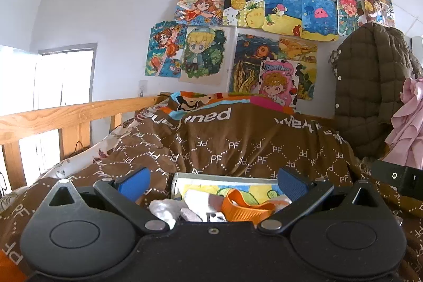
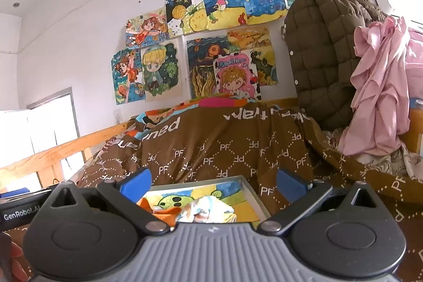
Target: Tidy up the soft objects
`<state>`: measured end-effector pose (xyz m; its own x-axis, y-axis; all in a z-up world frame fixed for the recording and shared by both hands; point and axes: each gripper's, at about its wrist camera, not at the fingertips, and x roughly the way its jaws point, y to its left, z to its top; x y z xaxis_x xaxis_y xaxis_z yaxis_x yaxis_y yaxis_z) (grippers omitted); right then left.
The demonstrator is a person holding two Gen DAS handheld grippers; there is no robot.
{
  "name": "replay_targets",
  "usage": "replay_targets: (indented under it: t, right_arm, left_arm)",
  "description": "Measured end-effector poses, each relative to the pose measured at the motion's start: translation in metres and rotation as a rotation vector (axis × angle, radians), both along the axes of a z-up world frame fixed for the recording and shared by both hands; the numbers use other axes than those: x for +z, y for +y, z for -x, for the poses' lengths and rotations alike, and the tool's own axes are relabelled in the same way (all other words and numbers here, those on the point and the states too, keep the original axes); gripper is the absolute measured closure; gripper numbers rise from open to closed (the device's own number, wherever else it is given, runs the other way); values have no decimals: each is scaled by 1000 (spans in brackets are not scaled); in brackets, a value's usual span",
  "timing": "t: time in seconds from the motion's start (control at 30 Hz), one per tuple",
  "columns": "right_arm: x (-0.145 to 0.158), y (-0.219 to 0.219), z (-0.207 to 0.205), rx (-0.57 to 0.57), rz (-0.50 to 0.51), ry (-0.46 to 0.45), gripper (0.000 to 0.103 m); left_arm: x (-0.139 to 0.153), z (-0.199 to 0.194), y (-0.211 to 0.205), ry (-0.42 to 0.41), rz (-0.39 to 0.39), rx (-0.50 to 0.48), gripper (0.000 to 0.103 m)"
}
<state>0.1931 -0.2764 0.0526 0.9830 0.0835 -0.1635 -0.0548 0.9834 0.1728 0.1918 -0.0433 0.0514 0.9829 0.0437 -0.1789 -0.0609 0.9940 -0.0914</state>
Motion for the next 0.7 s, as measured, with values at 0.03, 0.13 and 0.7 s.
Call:
replay_targets:
  t: [0.03, 0.13, 0.7]
  right_arm:
    - [0, 0, 2, 0, -2, 2, 0]
    - [-1, 1, 6, 0, -2, 3, 0]
    - [-11, -5, 38, -43, -33, 43, 0]
  left_arm:
    - [0, 2, 0, 3, 0, -1, 1]
    - [-1, 7, 1, 17, 5, -6, 1]
    - [-1, 35, 5, 45, 32, -13, 1]
